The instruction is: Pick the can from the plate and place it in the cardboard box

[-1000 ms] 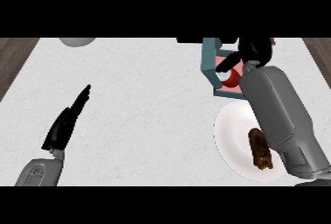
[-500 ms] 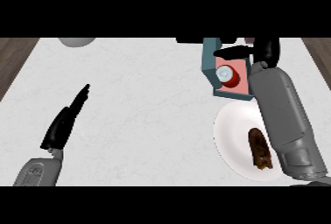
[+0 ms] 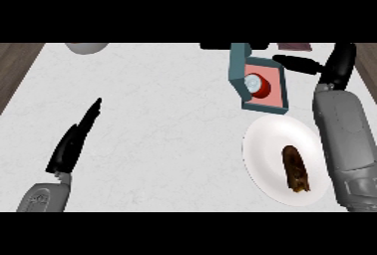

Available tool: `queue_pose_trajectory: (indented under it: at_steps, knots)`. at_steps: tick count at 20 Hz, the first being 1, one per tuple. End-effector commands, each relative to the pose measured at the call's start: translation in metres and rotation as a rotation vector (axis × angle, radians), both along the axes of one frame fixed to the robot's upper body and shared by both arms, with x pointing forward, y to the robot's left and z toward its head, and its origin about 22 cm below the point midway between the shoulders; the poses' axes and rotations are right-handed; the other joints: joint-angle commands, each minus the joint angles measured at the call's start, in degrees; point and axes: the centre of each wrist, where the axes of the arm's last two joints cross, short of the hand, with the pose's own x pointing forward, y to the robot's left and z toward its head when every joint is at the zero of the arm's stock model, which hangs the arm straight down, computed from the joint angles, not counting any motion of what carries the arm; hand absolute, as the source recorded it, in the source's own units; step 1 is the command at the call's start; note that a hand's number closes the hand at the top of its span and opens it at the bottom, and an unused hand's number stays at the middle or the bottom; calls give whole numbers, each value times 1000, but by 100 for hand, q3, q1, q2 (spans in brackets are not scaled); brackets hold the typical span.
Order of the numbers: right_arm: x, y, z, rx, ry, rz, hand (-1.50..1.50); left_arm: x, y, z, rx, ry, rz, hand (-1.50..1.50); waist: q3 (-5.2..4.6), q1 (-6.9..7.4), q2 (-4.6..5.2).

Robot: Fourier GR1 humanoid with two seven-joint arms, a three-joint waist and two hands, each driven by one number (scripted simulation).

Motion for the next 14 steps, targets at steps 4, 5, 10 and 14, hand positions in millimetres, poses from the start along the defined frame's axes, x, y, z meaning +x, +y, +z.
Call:
queue_pose_trajectory:
  at_steps: [4,5,10,14]
  knots:
    - [-29,-74,-22,13,-143,-81,-150,-4,-7,1,3,1,18,0,-1,-45,-21]
    - [-37,-62,-42,29,-135,-100,-150,3,-6,-7,-6,4,13,0,-4,-77,-21]
    - [-58,-120,-49,36,-150,-103,-150,10,-3,-1,-18,14,5,0,-4,-58,-16]
    - [-71,-148,-59,15,-138,-106,-150,3,15,-1,-19,15,10,0,-3,-25,-11]
